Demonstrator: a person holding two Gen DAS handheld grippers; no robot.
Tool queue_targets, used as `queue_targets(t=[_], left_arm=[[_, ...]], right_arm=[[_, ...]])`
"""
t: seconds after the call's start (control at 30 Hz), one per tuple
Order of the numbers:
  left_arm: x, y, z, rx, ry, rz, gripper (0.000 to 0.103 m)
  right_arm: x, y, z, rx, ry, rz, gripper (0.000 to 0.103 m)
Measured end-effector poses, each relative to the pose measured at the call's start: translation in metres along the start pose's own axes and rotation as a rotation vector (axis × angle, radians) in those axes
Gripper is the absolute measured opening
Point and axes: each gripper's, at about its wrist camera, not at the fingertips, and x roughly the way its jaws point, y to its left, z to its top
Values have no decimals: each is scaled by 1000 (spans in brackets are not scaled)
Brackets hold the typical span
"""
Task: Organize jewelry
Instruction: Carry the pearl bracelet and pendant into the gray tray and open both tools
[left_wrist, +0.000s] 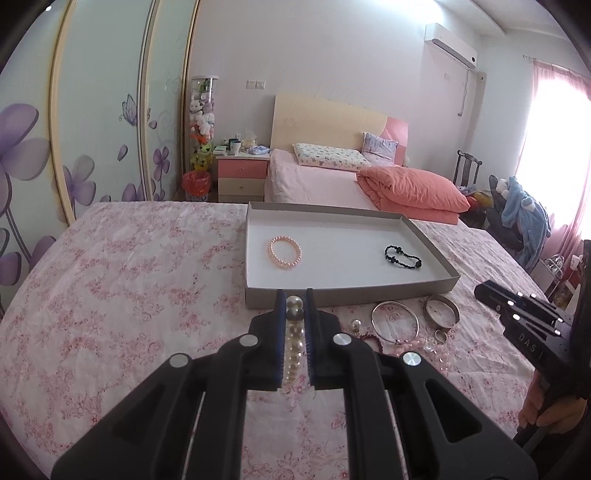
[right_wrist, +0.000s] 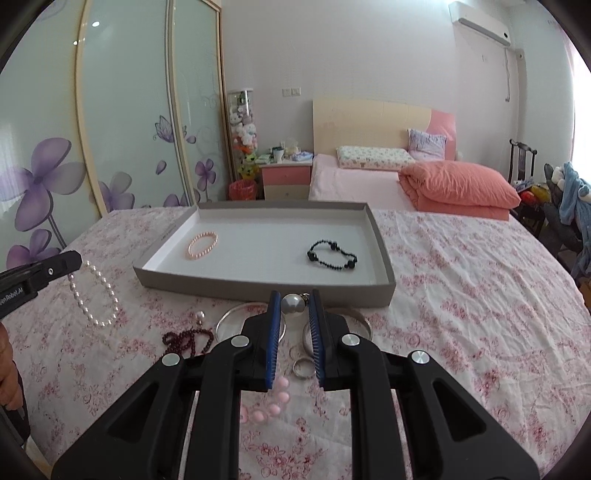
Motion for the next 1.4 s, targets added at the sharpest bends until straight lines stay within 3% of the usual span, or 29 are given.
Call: queue_targets(t=[0.3,0.7,0.97,1.4], left_arm=[[9,-27,10,82,-38,48,10],[42,-41,34,114,-45,128,10],[75,-51,54,114,-39,149,10],[136,-56,69,101,9,151,10]], right_arm=[[-5,2,22,-33,-119,-32,17],[13,-3,41,-48,-180,-38,17],[42,-12,56,-27,-168,-18,17],[107,-27,59,34,-40,21,17]])
